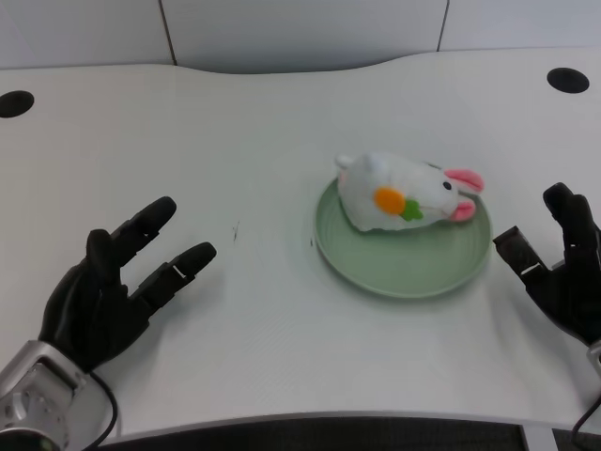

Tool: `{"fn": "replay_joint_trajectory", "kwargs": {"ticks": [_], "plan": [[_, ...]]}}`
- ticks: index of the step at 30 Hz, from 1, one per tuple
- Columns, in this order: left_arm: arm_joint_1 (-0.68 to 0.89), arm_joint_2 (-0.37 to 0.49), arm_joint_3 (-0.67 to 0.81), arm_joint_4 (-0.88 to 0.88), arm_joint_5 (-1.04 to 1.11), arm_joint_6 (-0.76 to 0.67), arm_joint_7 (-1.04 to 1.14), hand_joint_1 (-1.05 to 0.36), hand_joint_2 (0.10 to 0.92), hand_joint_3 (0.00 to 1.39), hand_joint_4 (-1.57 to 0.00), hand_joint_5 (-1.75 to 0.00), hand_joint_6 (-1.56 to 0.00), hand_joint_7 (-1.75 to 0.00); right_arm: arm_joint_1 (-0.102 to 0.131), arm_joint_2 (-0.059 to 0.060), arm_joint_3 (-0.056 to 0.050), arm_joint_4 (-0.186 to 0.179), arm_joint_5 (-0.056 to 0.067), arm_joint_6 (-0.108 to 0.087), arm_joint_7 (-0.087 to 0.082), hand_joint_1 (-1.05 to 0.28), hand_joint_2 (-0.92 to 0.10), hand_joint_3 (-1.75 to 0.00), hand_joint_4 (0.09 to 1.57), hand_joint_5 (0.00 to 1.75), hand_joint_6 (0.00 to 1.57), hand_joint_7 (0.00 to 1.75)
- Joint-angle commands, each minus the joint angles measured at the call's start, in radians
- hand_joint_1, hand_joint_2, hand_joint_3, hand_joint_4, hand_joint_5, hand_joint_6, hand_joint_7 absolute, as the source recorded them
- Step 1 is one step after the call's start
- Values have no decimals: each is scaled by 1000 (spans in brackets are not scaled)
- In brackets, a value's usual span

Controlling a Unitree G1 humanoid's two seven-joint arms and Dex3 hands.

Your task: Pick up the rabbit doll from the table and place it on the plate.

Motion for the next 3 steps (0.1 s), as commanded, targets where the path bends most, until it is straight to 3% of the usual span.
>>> {"fn": "replay_joint_trajectory", "kwargs": {"ticks": [1,3], "plan": [[-12,37,-4,13,9,-7,-11,-817,921,606,-503,-550,-589,-101,-2,-17,2,1,-8,-14,-1,-518,-921,-366,775,1746,578,1746],[-21,45,-8,30,12,-12,-20,-803,921,554,-553,-579,-654,-101,-4,-16,0,1,-10,-14,-4,-518,-921,-366,778,1746,577,1746]]}}
